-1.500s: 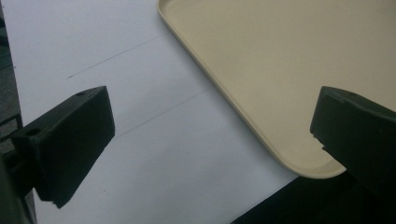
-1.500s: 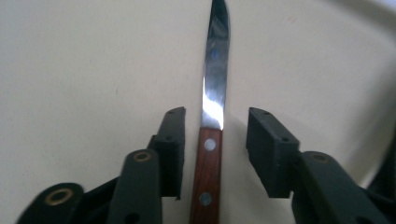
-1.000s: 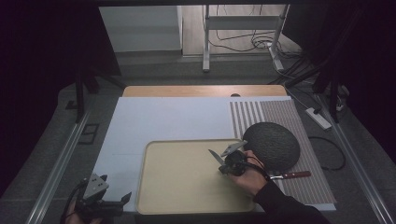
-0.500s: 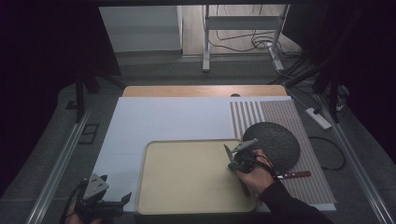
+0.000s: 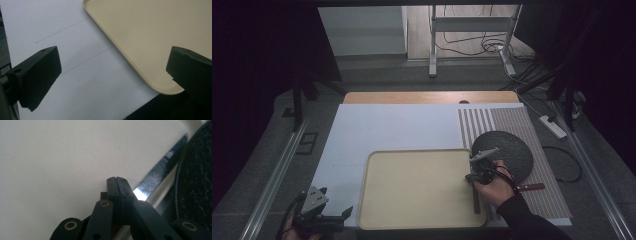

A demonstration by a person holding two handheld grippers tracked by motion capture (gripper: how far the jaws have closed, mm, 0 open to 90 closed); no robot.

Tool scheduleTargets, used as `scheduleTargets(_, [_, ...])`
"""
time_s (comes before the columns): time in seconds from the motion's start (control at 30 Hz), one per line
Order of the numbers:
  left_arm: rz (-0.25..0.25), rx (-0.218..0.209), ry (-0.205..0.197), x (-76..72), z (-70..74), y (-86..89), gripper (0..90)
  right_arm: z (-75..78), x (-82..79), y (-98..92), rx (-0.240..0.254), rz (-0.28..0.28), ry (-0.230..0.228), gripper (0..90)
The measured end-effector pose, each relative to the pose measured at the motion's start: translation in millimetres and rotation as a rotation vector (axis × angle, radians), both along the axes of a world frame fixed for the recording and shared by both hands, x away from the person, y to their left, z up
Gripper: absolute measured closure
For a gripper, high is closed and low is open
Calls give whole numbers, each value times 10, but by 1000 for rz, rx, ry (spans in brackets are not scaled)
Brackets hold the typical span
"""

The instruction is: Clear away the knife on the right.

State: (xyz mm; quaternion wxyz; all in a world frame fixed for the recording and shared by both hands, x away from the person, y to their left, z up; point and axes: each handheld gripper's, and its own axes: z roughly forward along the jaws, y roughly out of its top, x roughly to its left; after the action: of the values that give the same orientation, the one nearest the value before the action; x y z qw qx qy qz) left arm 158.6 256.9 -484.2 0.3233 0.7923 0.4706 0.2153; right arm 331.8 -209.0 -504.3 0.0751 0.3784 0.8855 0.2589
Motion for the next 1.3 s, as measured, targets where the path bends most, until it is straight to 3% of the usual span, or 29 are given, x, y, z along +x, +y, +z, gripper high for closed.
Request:
scheduleTargets(0.23, [1,-2,1,1,2,5,0,11,-3,-15,11,2,-2,842])
scheduleTargets(0.57, [12,-28,2,4,2,33,0,157,-72,-20,76,14,-90,505])
scheduleTargets(0.77, [19,-40,3,4,3,48,0,214,-110,-67,106,5,-131,366])
scheduleTargets(1.3, [20,-49,2,2,4,57,0,277,-264,-207,138,-1,-155,220])
